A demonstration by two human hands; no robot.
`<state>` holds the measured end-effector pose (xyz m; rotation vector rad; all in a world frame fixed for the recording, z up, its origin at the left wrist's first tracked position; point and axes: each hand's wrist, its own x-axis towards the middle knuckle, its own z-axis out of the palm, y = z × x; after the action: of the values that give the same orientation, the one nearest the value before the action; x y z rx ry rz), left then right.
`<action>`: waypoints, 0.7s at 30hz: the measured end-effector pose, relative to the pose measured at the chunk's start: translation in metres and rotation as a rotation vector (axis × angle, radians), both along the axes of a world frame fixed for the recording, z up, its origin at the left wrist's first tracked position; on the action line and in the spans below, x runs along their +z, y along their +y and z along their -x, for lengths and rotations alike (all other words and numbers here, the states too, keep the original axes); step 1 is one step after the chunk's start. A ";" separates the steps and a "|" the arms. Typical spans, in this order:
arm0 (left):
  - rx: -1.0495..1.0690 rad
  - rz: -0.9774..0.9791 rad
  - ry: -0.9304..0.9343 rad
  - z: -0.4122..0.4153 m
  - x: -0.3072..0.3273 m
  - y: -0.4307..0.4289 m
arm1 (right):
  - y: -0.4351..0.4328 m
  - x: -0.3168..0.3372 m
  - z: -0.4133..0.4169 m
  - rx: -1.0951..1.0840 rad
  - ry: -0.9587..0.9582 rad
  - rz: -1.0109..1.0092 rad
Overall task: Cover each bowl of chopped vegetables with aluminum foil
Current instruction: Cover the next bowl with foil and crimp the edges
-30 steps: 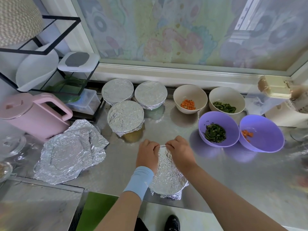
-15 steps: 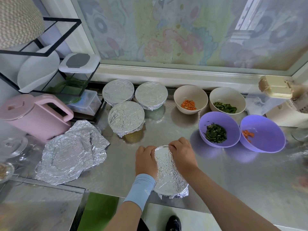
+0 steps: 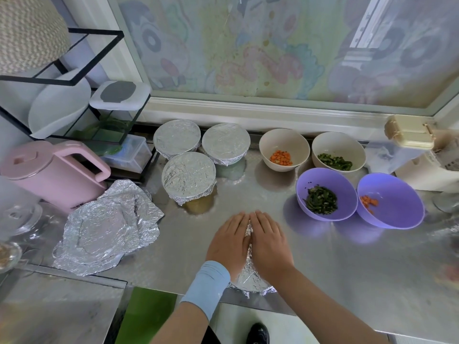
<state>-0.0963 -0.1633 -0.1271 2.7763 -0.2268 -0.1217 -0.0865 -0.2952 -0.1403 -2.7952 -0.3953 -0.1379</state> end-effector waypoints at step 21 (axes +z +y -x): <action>0.146 0.209 0.042 -0.007 0.010 -0.001 | -0.017 0.008 -0.016 -0.186 0.114 -0.340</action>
<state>-0.0890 -0.1643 -0.1171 2.5685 -0.0237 -0.1118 -0.0705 -0.3125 -0.1327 -2.4836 -0.0732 -0.0786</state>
